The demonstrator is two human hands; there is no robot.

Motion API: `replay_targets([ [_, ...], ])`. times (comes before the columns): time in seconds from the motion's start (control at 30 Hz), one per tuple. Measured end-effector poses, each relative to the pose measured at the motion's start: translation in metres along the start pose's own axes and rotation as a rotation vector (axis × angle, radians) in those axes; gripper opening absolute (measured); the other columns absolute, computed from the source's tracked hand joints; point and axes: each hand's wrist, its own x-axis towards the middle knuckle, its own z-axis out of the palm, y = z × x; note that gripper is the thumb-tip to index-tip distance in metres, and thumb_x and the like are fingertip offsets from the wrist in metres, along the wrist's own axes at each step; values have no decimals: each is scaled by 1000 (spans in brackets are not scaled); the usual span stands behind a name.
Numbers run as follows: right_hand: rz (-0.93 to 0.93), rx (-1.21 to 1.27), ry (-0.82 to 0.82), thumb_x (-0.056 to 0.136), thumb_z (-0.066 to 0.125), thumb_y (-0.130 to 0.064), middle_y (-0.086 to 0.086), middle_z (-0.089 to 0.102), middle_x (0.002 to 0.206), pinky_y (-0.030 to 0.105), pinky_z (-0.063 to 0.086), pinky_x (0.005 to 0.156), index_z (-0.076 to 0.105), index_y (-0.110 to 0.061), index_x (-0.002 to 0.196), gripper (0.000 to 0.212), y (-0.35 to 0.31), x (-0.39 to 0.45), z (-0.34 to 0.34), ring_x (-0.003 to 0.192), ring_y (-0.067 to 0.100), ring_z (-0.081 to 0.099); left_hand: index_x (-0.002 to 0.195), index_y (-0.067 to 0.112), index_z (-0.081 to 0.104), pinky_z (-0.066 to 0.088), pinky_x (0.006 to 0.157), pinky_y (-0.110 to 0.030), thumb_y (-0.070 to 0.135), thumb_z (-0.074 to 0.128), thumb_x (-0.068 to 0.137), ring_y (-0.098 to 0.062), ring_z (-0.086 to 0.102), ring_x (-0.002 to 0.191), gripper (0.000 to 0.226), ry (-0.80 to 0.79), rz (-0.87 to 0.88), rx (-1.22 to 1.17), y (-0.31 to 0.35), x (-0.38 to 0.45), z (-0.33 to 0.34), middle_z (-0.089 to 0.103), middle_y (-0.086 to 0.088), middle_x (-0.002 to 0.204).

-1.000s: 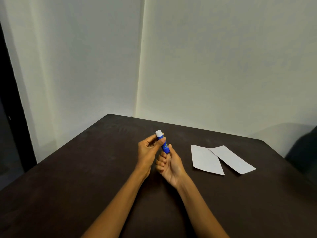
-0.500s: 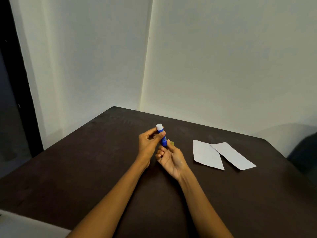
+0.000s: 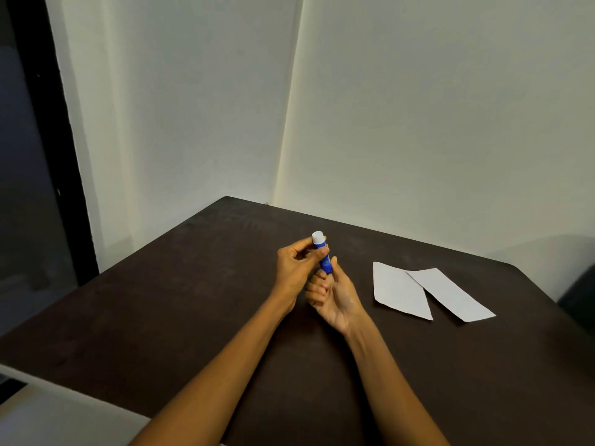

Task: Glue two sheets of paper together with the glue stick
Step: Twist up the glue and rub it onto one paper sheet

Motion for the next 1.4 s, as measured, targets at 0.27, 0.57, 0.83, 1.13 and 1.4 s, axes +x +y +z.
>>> replay_targets([
  [0.27, -13, 46, -9, 100, 33, -31, -2, 35, 46, 18, 35, 40, 49, -10, 80, 33, 1, -3, 1, 38, 7, 35, 94, 22, 70, 51, 65, -10, 7, 71, 78, 2, 66, 71, 23, 28, 8, -35, 2, 3, -4, 70, 7, 77],
  [0.57, -30, 12, 17, 100, 33, -35, -1, 37, 49, 20, 39, 44, 53, -11, 83, 36, 2, -3, 4, 40, 8, 36, 101, 17, 69, 51, 66, -10, 7, 70, 79, 1, 67, 73, 24, 28, 15, -58, 2, 3, -4, 71, 4, 83],
  [0.83, -21, -19, 25, 97, 34, -48, -1, 36, 49, 21, 41, 42, 52, -11, 71, 48, 1, -2, 3, 39, 8, 36, 89, 28, 70, 52, 66, -12, 13, 71, 78, -4, 69, 77, 19, 1, 1, -81, 0, 2, -1, 73, 3, 83],
  [1.13, -4, -30, -6, 98, 32, -47, -2, 34, 43, 20, 35, 40, 45, -12, 61, 52, -1, -6, 2, 36, 8, 32, 97, 19, 71, 52, 65, -11, 13, 70, 79, -3, 69, 75, 19, -51, -19, -87, 0, 2, -1, 73, 5, 81],
  [1.4, -11, -53, 16, 97, 34, -41, -3, 35, 45, 20, 42, 45, 49, -9, 75, 41, 2, -5, 5, 38, 8, 36, 102, 12, 70, 51, 66, -11, 9, 70, 79, -2, 68, 77, 23, -3, -16, -87, -2, 4, -6, 73, 4, 84],
])
